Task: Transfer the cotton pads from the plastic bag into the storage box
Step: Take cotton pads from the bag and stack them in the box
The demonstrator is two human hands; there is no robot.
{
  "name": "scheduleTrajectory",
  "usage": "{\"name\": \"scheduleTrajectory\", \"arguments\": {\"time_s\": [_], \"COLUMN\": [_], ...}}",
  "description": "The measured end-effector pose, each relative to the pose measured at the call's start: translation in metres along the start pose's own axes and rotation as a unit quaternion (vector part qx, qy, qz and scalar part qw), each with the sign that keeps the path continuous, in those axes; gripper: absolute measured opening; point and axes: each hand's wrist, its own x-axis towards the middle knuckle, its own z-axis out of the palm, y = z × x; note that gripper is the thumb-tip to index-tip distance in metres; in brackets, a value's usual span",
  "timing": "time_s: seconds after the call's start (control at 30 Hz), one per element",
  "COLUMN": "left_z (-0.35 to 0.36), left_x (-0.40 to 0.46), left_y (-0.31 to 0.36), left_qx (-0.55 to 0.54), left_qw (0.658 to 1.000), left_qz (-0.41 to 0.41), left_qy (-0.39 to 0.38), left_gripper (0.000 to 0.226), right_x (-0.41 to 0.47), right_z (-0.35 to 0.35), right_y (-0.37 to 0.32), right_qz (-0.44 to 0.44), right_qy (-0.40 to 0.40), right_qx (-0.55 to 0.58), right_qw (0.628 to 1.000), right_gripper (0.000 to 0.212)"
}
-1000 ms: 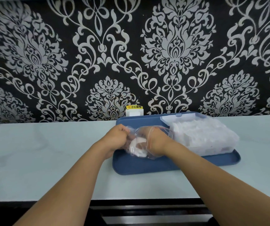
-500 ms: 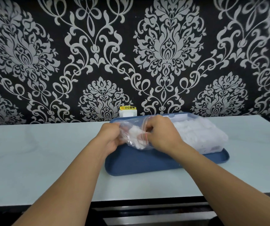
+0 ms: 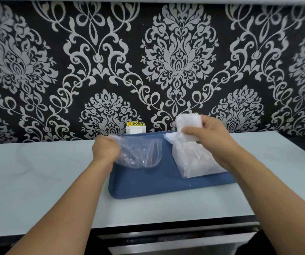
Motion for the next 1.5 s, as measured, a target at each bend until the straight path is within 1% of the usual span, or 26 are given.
{"name": "scheduleTrajectory", "arguments": {"time_s": [0.07,0.13,0.2,0.23,0.27,0.3,0.33,0.4,0.43,0.53,0.63,0.73,0.77,0.83,0.87,0.93,1.0,1.03,1.07,1.1,1.13,1.2,1.27,1.4,1.47,1.5], "left_z": [-0.003,-0.008,-0.011,-0.012,-0.013,-0.013,-0.012,-0.001,0.006,0.037,0.057,0.066,0.069,0.069,0.069,0.068,0.067,0.066,0.066,0.066,0.066,0.065,0.065,0.064,0.060,0.058], "left_x": [0.002,-0.003,-0.008,-0.013,-0.020,-0.031,-0.046,-0.076,-0.092,-0.117,-0.121,-0.119,-0.119,-0.118,-0.118,-0.118,-0.118,-0.117,-0.117,-0.116,-0.115,-0.115,-0.115,-0.112,-0.111,-0.110], "left_y": [-0.005,-0.005,-0.001,0.004,0.010,0.017,0.026,0.041,0.048,0.047,0.040,0.036,0.036,0.036,0.035,0.035,0.035,0.035,0.035,0.035,0.036,0.037,0.037,0.038,0.041,0.043], "left_qx": [0.030,0.046,0.061,0.065,0.063,0.047,0.022,-0.019,-0.028,0.007,0.093,0.122,0.130,0.144,0.153,0.167,0.174,0.177,0.178,0.182,0.186,0.193,0.203,0.219,0.236,0.253], "left_qw": [0.999,0.997,0.996,0.994,0.987,0.972,0.948,0.900,0.887,0.871,0.865,0.862,0.861,0.855,0.850,0.840,0.838,0.838,0.838,0.838,0.837,0.835,0.832,0.825,0.823,0.821], "left_qz": [0.035,0.049,0.063,0.089,0.141,0.218,0.304,0.433,0.461,0.470,0.446,0.425,0.422,0.428,0.436,0.448,0.450,0.449,0.447,0.446,0.447,0.446,0.449,0.468,0.474,0.473], "left_qy": [-0.018,-0.032,-0.020,0.010,0.050,0.080,0.092,0.046,0.000,-0.142,-0.210,-0.247,-0.252,-0.254,-0.254,-0.255,-0.256,-0.257,-0.257,-0.257,-0.257,-0.258,-0.254,-0.230,-0.207,-0.195], "left_gripper": [0.022,0.020,0.031,0.039,0.046,0.050,0.048,0.035,0.030,0.028,0.037,0.044,0.045,0.046,0.045,0.043,0.045,0.047,0.050,0.052,0.053,0.056,0.059,0.057,0.056,0.056], "right_x": [0.000,0.001,0.003,0.004,0.005,0.006,0.008,0.009,0.010,0.010,0.011,0.013,0.013,0.011,0.010,0.009,0.011,0.012,0.012,0.011,0.011,0.011,0.010,0.011,0.011,0.011], "right_z": [-0.013,-0.018,-0.017,-0.016,-0.014,-0.012,-0.010,-0.005,-0.003,0.003,0.007,0.006,0.006,0.010,0.014,0.019,0.018,0.014,0.008,0.002,-0.004,-0.010,-0.007,0.014,0.013,0.007], "right_y": [0.004,0.010,0.013,0.015,0.015,0.016,0.018,0.023,0.024,0.024,0.021,0.023,0.024,0.022,0.022,0.020,0.015,0.013,0.009,0.007,0.008,0.015,0.022,0.032,0.027,0.022], "right_qz": [0.069,0.121,0.135,0.135,0.131,0.129,0.129,0.126,0.122,0.095,0.099,0.099,0.093,0.070,0.057,0.052,0.064,0.073,0.086,0.101,0.103,0.080,0.067,0.009,0.000,-0.012], "right_qy": [-0.009,-0.002,0.018,0.028,0.036,0.041,0.041,0.041,0.043,0.035,-0.005,-0.026,-0.028,-0.031,-0.030,-0.048,-0.107,-0.140,-0.165,-0.170,-0.155,-0.114,-0.099,-0.092,-0.086,-0.051], "right_qx": [0.060,0.073,0.058,0.044,0.023,-0.002,-0.028,-0.073,-0.104,-0.250,-0.349,-0.416,-0.444,-0.515,-0.532,-0.525,-0.490,-0.461,-0.423,-0.382,-0.356,-0.350,-0.358,-0.414,-0.386,-0.372], "right_qw": [0.996,0.990,0.989,0.989,0.990,0.991,0.990,0.989,0.986,0.963,0.932,0.904,0.891,0.854,0.844,0.848,0.863,0.873,0.887,0.903,0.916,0.926,0.926,0.906,0.918,0.927], "right_gripper": [0.015,0.019,0.027,0.032,0.034,0.033,0.031,0.028,0.028,0.017,0.027,0.039,0.038,0.026,0.020,0.014,0.015,0.010,0.011,0.021,0.029,0.035,0.032,0.026,0.027,0.028]}}
